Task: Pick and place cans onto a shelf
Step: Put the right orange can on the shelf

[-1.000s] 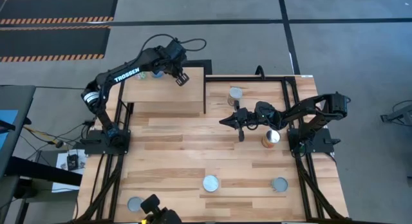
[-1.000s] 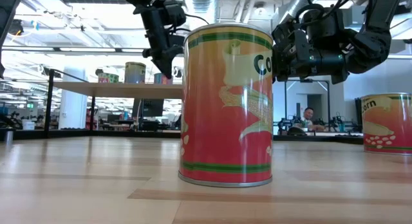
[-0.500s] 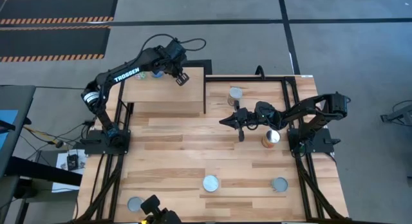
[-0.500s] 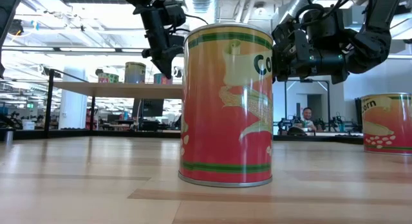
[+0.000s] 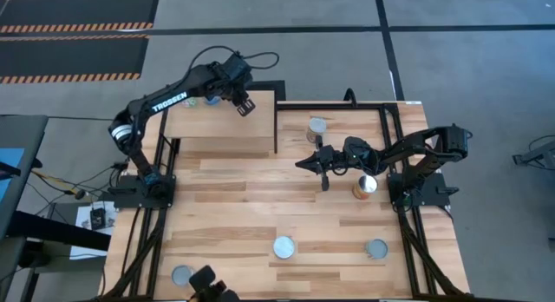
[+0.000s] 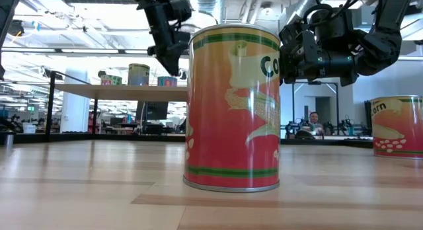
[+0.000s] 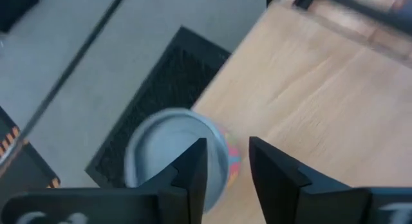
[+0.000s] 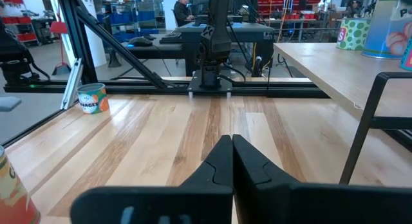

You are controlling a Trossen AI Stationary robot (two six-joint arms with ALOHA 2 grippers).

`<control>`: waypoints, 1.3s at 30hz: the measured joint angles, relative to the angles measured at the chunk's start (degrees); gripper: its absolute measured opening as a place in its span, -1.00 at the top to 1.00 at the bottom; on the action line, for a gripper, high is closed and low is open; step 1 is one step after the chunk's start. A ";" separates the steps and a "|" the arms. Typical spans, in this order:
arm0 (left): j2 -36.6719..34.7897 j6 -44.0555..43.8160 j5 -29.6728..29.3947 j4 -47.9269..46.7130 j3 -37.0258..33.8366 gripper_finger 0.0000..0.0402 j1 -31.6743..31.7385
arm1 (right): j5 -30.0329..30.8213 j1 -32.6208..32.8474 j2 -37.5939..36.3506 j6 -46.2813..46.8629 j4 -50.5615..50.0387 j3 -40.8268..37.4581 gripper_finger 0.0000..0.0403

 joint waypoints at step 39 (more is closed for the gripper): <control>-38.43 -0.12 10.45 88.54 -72.93 1.00 -40.04 | 10.14 4.17 -9.46 -3.09 -13.38 0.09 0.97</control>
